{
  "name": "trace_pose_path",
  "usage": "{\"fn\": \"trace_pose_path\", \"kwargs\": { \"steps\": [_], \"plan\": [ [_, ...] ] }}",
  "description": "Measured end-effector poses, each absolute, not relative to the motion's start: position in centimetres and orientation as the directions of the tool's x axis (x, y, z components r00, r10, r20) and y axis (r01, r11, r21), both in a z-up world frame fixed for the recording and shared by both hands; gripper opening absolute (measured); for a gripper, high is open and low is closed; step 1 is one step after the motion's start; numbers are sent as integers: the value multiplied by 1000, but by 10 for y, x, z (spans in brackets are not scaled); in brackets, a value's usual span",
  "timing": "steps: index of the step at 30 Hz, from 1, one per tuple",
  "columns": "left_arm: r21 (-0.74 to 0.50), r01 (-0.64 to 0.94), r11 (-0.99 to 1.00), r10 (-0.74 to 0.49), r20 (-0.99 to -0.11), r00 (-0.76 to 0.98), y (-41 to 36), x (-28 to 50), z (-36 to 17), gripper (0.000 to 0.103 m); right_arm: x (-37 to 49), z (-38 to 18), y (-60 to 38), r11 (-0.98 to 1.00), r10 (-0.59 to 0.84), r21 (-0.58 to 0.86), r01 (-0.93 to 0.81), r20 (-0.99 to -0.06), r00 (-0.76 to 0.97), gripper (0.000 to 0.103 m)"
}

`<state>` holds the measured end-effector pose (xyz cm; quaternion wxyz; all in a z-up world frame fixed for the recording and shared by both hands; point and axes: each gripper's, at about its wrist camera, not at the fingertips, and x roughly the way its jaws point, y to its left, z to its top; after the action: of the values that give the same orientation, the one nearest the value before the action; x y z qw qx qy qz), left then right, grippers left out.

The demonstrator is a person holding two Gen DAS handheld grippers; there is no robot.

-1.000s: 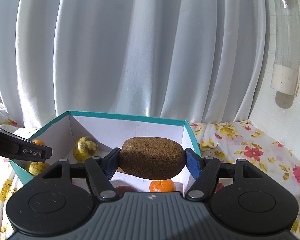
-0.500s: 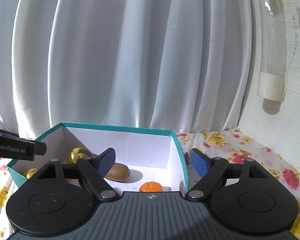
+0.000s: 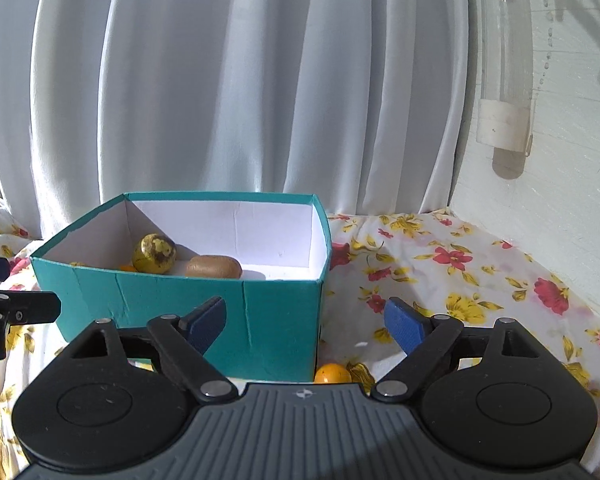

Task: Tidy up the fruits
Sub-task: 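Move both open tools out of the box toward the last apple and orange, then grasp the second red apple with the left tool while the right tool grasps a small orange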

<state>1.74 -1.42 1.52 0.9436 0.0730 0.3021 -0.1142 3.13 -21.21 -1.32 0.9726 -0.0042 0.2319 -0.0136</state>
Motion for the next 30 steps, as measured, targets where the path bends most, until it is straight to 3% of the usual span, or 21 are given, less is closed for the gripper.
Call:
{"fn": "trace_pose_path", "kwargs": {
  "steps": [21, 30],
  "plan": [
    [49, 332, 942, -214, -674, 707, -30, -7, -27, 80, 28, -50, -221, 997, -56, -76, 18, -532, 845, 87],
    [46, 364, 930, -242, -669, 703, -36, -1, -36, 83, 46, -63, -225, 997, -54, -83, 10, -556, 829, 86]
  ]
}}
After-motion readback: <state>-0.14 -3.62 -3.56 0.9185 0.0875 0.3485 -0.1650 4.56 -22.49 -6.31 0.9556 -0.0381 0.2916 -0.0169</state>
